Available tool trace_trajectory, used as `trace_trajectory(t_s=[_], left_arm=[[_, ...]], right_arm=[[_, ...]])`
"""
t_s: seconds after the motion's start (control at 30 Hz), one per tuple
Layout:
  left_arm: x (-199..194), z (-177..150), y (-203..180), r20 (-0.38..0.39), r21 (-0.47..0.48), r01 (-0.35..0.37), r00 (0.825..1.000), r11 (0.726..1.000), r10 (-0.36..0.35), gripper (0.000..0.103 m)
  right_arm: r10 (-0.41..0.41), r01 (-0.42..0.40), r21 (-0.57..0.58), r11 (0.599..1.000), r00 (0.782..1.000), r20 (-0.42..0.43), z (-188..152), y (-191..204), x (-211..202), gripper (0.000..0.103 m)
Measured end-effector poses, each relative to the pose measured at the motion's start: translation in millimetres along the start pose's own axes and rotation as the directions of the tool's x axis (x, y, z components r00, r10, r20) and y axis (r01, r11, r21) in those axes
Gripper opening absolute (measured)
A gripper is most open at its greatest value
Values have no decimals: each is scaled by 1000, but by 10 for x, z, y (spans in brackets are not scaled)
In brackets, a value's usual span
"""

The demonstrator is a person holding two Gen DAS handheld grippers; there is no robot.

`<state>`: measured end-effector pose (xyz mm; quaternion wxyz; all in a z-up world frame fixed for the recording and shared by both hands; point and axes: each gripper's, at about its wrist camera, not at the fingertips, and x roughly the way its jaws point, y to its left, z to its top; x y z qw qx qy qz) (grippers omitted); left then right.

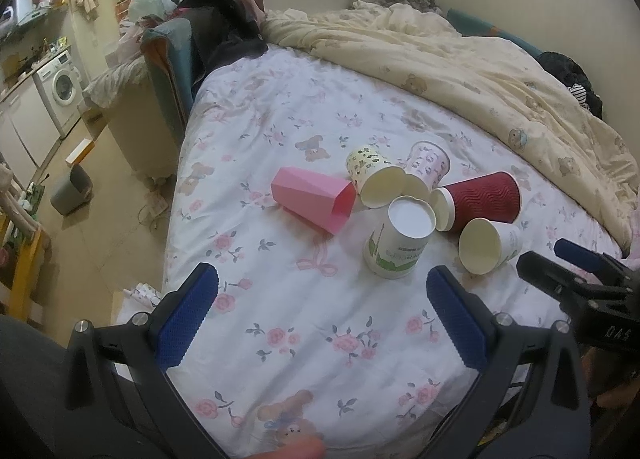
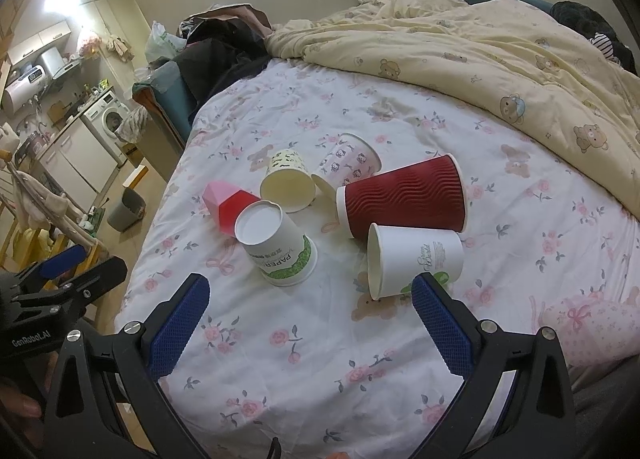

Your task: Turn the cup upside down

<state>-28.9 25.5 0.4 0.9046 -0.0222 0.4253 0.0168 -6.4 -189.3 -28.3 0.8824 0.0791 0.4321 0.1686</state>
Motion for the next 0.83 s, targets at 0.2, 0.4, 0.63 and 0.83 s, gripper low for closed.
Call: trace_trajectory(t_s=[0.2, 0.4, 0.63, 0.83], left_arm=[[2, 3, -6, 0, -3, 2, 1000, 1000, -2, 103], [15, 11, 12, -5, -9, 6, 1000, 1000, -6, 103], [26, 14, 12, -8, -8, 6, 1000, 1000, -6, 103], [29, -14, 33, -5, -17, 23, 1000, 1000, -23, 103]], right_arm=[[0, 0, 5, 1000, 1000, -2, -9, -12, -2, 103], [0, 0, 5, 1000, 1000, -2, -3, -8, -8, 103], [-2, 2, -2, 1000, 1000, -16, -25, 7, 6, 103], [-3, 2, -9, 1000, 1000, -22, -25, 28, 30, 103]])
